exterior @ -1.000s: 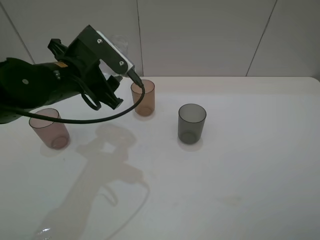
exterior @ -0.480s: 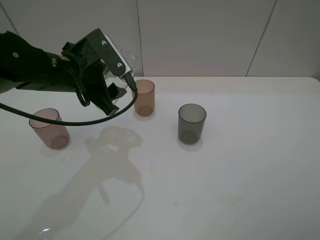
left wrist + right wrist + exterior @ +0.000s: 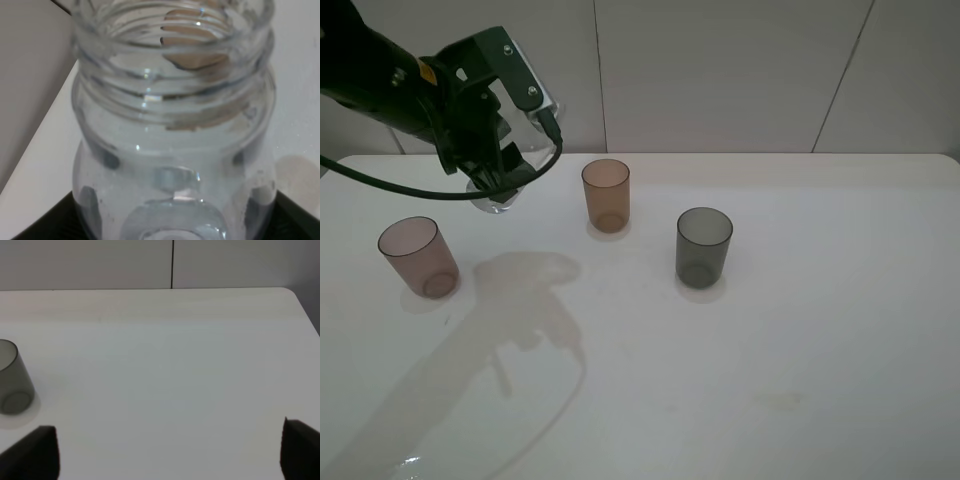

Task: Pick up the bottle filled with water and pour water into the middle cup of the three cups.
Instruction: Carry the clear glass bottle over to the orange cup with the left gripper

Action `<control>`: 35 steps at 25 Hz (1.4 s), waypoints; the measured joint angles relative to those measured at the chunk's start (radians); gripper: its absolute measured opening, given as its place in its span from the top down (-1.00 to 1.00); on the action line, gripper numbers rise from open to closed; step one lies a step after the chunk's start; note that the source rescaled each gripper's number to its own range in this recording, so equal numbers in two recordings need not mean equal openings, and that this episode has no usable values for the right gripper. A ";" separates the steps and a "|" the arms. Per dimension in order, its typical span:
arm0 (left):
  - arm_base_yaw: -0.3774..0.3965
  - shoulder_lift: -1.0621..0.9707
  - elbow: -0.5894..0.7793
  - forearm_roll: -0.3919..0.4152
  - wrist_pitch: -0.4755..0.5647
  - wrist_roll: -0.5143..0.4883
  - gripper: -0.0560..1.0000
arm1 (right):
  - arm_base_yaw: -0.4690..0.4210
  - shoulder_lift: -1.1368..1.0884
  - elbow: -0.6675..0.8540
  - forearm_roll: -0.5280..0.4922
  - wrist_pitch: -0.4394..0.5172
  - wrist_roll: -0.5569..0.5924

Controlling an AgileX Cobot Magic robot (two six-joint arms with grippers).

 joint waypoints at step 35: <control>-0.063 0.274 -0.228 0.586 0.155 -0.242 0.88 | 0.000 0.000 0.000 0.000 0.000 0.000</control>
